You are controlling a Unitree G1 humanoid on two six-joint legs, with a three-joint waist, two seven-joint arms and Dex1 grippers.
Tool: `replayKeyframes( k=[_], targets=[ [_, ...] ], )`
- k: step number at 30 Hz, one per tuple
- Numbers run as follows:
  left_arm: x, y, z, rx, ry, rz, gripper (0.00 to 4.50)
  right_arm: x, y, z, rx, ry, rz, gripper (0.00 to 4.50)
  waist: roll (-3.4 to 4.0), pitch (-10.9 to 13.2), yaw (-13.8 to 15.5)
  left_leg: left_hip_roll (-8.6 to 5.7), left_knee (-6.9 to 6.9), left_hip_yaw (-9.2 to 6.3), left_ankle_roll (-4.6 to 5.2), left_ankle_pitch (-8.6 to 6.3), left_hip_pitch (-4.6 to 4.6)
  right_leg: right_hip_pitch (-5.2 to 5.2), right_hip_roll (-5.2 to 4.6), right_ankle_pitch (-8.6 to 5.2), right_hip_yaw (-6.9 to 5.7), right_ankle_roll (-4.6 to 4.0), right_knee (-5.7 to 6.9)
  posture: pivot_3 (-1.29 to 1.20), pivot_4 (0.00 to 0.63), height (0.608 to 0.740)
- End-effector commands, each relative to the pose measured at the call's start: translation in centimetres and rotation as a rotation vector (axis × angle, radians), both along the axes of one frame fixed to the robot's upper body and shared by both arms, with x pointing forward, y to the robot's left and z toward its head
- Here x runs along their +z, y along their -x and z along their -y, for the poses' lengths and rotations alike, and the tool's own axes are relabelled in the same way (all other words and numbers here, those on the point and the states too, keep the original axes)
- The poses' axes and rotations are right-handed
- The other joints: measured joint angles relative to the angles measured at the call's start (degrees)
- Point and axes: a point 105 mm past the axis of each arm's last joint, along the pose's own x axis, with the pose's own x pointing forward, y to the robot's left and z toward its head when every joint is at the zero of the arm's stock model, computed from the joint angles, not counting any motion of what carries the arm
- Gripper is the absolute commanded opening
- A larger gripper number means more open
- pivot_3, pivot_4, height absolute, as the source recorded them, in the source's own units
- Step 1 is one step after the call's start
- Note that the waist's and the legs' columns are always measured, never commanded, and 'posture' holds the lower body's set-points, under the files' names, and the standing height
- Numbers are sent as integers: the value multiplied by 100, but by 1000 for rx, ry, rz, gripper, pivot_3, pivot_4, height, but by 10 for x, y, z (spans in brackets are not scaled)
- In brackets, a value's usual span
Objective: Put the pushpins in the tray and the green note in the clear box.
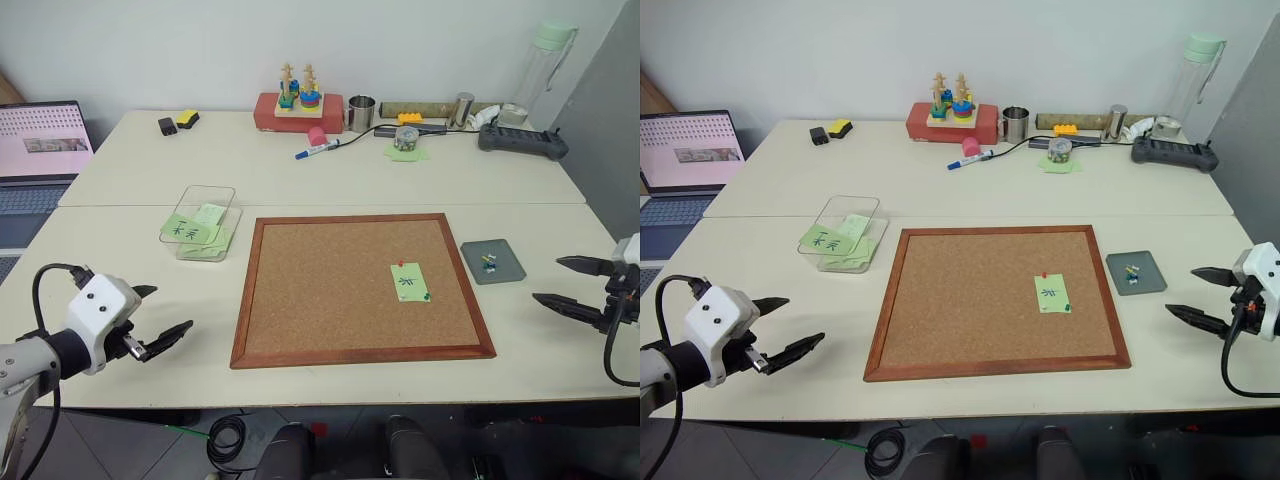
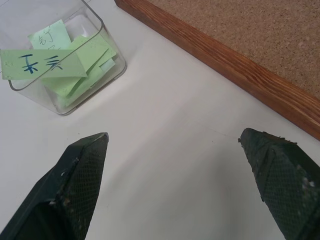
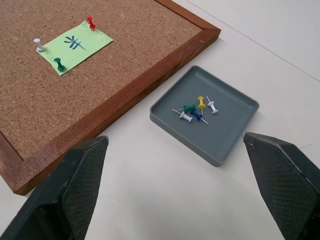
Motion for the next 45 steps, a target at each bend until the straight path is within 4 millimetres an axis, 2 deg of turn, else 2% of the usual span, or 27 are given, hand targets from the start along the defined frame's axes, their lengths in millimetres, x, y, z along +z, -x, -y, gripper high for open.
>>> replayKeyframes(
  k=[1,9,23,34,40,41,42,45],
  targets=[
    [14,-3,-1,4,22,53,4479,12,-4,-1,15,10,44,4500,0,0,0,0,0,0,0,0,0,0,0,0,0,0,0,0,150,740],
    [17,-2,0,3,30,34,4479,11,-8,-5,28,7,47,4500,0,0,1,0,0,-1,0,0,0,0,0,0,0,0,0,0,150,740],
    [27,-16,5,9,73,76,4479,11,-12,-7,34,5,60,4500,0,0,2,0,1,-2,0,0,0,0,0,1,0,0,1,0,150,740],
    [33,-18,12,-44,108,82,4479,9,-10,-8,32,2,62,4500,0,0,1,0,1,-2,0,0,0,0,0,1,1,0,1,0,150,740],
    [42,-21,23,-116,135,96,4479,8,-6,-13,43,4,64,4500,0,0,4,-1,1,-1,0,0,0,0,0,1,0,0,1,0,150,740],
    [43,-22,25,-129,138,98,4127,8,-5,-15,51,5,65,4500,0,0,5,-1,1,-1,0,0,-1,0,0,1,0,0,1,0,150,740],
    [45,-23,30,-150,145,100,4087,9,-4,-19,61,1,70,4500,0,0,6,-1,1,-1,0,0,-1,0,0,0,0,0,1,0,150,740],
    [50,-26,50,-239,163,97,3500,15,-2,-31,90,-10,88,4500,0,0,5,-1,1,-2,0,0,0,-1,0,1,1,0,3,0,150,740]
  ],
)
